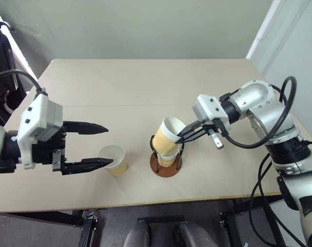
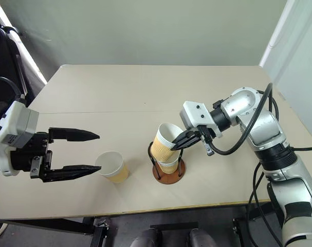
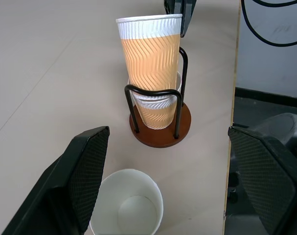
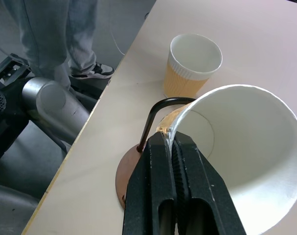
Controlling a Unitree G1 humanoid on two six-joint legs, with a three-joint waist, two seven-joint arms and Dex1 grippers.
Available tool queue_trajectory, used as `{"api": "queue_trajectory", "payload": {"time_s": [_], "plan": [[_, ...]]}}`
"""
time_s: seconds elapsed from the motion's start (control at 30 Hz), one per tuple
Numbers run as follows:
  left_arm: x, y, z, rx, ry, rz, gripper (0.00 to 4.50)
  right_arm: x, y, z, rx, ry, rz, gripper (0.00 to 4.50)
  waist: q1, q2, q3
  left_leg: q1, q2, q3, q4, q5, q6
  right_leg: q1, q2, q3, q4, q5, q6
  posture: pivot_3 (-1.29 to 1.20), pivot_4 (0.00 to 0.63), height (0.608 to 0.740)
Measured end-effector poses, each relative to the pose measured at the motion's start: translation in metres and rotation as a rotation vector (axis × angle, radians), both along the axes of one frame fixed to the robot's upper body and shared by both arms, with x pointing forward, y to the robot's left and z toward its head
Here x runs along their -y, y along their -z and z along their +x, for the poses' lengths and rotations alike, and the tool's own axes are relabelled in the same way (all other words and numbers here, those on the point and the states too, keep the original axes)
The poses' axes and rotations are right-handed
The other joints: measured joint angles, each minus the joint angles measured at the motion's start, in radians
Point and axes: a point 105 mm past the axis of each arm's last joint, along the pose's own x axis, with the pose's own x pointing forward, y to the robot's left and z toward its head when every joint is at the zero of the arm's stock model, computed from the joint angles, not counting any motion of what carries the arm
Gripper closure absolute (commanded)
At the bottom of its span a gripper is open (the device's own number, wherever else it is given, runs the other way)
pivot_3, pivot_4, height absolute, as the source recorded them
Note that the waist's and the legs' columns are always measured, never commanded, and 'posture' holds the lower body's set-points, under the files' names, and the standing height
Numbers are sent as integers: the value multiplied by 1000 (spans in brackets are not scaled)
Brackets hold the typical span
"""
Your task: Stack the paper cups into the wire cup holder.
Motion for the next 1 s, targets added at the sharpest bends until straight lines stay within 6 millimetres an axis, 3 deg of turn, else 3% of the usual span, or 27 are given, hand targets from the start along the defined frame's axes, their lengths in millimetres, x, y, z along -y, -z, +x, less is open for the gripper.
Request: {"api": "queue_trajectory", "payload": {"time_s": [0.13,0.4,0.63,0.73,0.87,1.0], "plan": [[-1,0,1,4,0,0,329,1,0,-2,-1,-11,-10,2884,0,0,0,0,0,0,0,0,0,0,0,0,0,0,0,0,150,740],[-1,0,0,3,4,3,329,3,1,1,29,11,-37,29,0,0,0,0,0,0,0,0,0,0,0,0,0,0,0,0,150,740],[0,0,0,-1,11,4,329,-4,-9,-3,28,-31,-10,29,0,0,0,0,0,0,0,0,0,0,0,0,0,0,0,0,150,740],[-1,2,1,-14,12,22,329,-7,-30,-14,-8,-92,75,29,0,0,0,-1,0,0,0,0,0,-1,0,0,0,0,-1,0,150,740],[-8,10,3,-42,-10,70,329,15,-72,-19,31,-73,187,29,3,0,0,-1,0,0,-1,0,0,0,0,0,-2,-1,-2,0,150,740],[-10,19,6,-67,-5,91,329,33,-84,-23,-12,-38,229,29,6,0,0,-1,0,0,-1,0,-1,-1,0,0,-1,-1,-2,0,150,740]]}}
